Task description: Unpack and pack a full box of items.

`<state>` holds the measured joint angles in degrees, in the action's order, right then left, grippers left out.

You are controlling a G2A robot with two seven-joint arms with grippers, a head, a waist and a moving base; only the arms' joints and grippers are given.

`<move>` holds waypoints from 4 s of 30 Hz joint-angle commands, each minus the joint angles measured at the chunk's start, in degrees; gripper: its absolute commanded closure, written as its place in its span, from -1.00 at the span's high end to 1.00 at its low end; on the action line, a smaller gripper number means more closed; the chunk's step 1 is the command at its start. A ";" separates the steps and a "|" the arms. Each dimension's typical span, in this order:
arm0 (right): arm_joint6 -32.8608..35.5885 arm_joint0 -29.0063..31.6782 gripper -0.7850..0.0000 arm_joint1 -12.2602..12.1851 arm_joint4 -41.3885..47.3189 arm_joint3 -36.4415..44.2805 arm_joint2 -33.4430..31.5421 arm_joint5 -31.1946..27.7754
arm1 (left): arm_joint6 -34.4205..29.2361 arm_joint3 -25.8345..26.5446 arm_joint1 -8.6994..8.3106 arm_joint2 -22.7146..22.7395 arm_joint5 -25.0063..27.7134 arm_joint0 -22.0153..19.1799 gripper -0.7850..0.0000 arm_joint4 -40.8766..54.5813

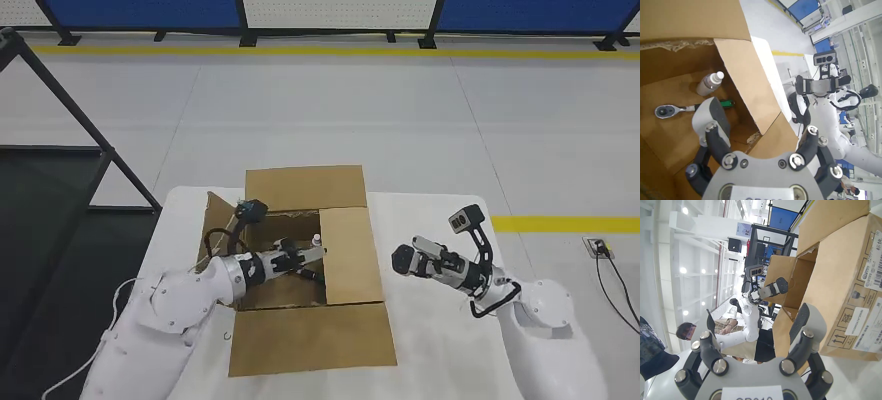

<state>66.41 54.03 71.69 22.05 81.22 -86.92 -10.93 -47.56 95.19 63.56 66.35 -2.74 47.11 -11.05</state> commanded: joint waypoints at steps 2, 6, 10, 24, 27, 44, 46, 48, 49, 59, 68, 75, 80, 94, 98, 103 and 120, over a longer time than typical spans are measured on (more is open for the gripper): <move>-1.80 1.16 1.00 -0.10 -0.28 1.71 0.56 0.38 | 0.25 -4.27 0.36 -1.40 -0.48 -1.96 1.00 -0.10; -2.50 1.80 1.00 -0.38 -0.43 2.62 0.77 0.62 | 0.12 -7.62 0.51 -1.77 0.09 -2.64 1.00 0.34; -2.86 2.07 1.00 -0.68 -0.32 3.22 0.85 0.84 | 0.90 -9.18 0.77 -2.13 1.44 -2.68 1.00 2.10; -1.90 5.12 1.00 -1.70 0.85 6.69 1.00 -1.69 | 5.63 -14.06 3.62 -9.11 4.87 -5.79 1.00 10.14; -1.39 6.16 1.00 -1.93 1.34 7.62 0.84 -2.65 | 6.61 -15.62 4.29 -10.37 5.29 -6.80 1.00 11.36; 1.41 7.54 1.00 -3.11 1.25 11.37 2.23 -5.33 | 9.27 -6.38 4.54 -7.72 8.08 -4.91 1.00 12.21; 1.55 7.55 1.00 -3.25 1.08 11.86 2.38 -5.69 | 10.00 -3.78 4.51 -7.37 7.79 -4.34 1.00 11.84; 1.74 7.68 1.00 -3.39 0.99 12.33 2.39 -6.35 | 10.40 -1.57 4.57 -7.49 7.18 -4.16 1.00 11.29; 1.94 7.96 1.00 -3.47 1.02 12.90 2.34 -6.79 | 10.51 -0.68 4.65 -7.76 6.86 -4.19 1.00 10.96; 3.67 12.89 1.00 -4.55 1.42 18.83 0.19 -9.04 | 13.90 0.05 6.53 -13.70 6.06 -7.22 1.00 7.82; 3.49 13.56 1.00 -5.20 2.02 19.35 0.07 -8.45 | 5.88 -5.42 4.46 -5.24 6.75 -5.33 1.00 4.94; 4.05 11.50 1.00 -5.63 1.92 18.70 0.91 -7.56 | 1.99 -7.89 3.27 -1.66 7.31 -2.27 1.00 3.70; 3.80 11.12 1.00 -5.93 1.55 18.90 1.40 -7.08 | 3.67 -10.00 3.80 -4.04 7.47 -2.36 1.00 3.21; 0.60 14.27 1.00 -6.68 0.57 21.96 1.69 -7.25 | 8.86 -14.84 6.49 -10.59 10.16 -5.52 1.00 7.64; 0.33 14.44 1.00 -6.84 0.87 22.02 2.04 -7.88 | 10.20 -13.49 6.91 -10.77 10.87 -5.74 1.00 8.98; -0.03 14.36 1.00 -7.04 0.77 21.90 2.52 -8.29 | 11.42 -9.26 6.94 -10.03 10.46 -5.17 1.00 8.39; -6.13 15.48 1.00 -7.62 -5.64 27.56 4.97 -4.91 | 19.12 -8.71 11.08 -19.17 5.18 -10.55 1.00 7.25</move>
<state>60.98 69.05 64.12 16.42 108.33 -81.76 -16.34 -28.80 87.13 74.27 47.59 2.38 36.97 -4.99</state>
